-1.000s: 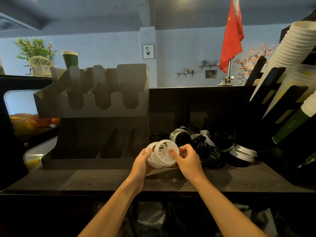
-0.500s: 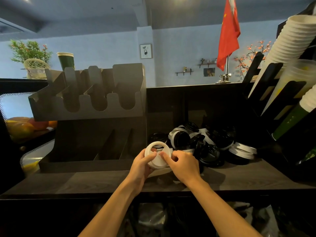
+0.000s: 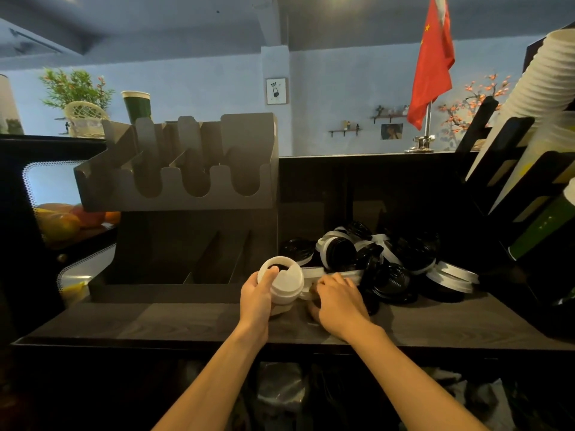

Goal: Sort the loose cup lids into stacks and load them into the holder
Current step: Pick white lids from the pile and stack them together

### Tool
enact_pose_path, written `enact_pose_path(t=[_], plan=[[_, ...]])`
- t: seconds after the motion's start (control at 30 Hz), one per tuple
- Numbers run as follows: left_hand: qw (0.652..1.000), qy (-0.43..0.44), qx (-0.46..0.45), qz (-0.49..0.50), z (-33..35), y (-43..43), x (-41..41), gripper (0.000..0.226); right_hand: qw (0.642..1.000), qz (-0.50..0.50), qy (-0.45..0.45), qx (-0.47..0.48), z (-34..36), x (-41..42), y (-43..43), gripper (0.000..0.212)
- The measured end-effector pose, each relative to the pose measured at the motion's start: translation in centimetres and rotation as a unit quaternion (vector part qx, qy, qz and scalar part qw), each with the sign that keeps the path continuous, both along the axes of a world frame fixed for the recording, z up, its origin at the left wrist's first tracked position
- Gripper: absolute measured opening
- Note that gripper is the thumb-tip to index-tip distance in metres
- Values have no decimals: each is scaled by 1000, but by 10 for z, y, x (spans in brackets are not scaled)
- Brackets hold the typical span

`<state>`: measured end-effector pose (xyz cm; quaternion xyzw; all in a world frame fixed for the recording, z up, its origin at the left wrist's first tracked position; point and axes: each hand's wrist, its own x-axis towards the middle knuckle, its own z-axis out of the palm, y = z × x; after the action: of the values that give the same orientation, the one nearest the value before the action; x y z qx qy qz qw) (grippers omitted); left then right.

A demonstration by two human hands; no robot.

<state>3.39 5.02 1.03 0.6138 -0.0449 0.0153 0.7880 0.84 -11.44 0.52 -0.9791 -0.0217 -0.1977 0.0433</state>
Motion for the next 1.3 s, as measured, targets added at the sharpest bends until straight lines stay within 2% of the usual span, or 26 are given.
enact_pose_path(t=[0.13,0.27,0.33,0.43,0.5,0.67,0.8,0.93,1.0,1.1,1.23,1.3], plan=[[1000,5,1,9,0,-1,1,17,998,3,-34,55,3,-5,-1,22],[1000,15,-2,12,-1,-1,2,11,975,-2,-103,195,2,-10,-3,20],[1000,13,3,15,-2,-2,3,11,949,6,-137,283,1,-9,-7,22],[1000,8,16,2,-3,-3,6,15,878,36,-188,438,2,-7,-13,19],[1000,0,29,-8,-4,-4,7,19,838,63,-200,503,3,-9,-13,12],[999,-12,39,-25,-5,-4,8,19,803,91,-196,555,3,-11,-12,33],[998,-24,41,-30,-5,-4,7,28,775,93,-211,588,5,-13,-12,38],[996,-37,56,-51,-5,-6,5,36,748,109,-169,632,3,-12,-12,39],[994,-49,76,-63,-4,-6,3,39,748,121,-140,637,1,-9,-12,36],[992,-55,77,-80,-2,-5,1,45,775,137,-108,607,1,-8,-9,30],[992,-41,30,-115,-1,1,3,55,806,127,-119,566,-6,-4,-11,34],[990,-32,34,-132,-1,2,2,55,817,112,-125,551,-8,-3,-11,38]])
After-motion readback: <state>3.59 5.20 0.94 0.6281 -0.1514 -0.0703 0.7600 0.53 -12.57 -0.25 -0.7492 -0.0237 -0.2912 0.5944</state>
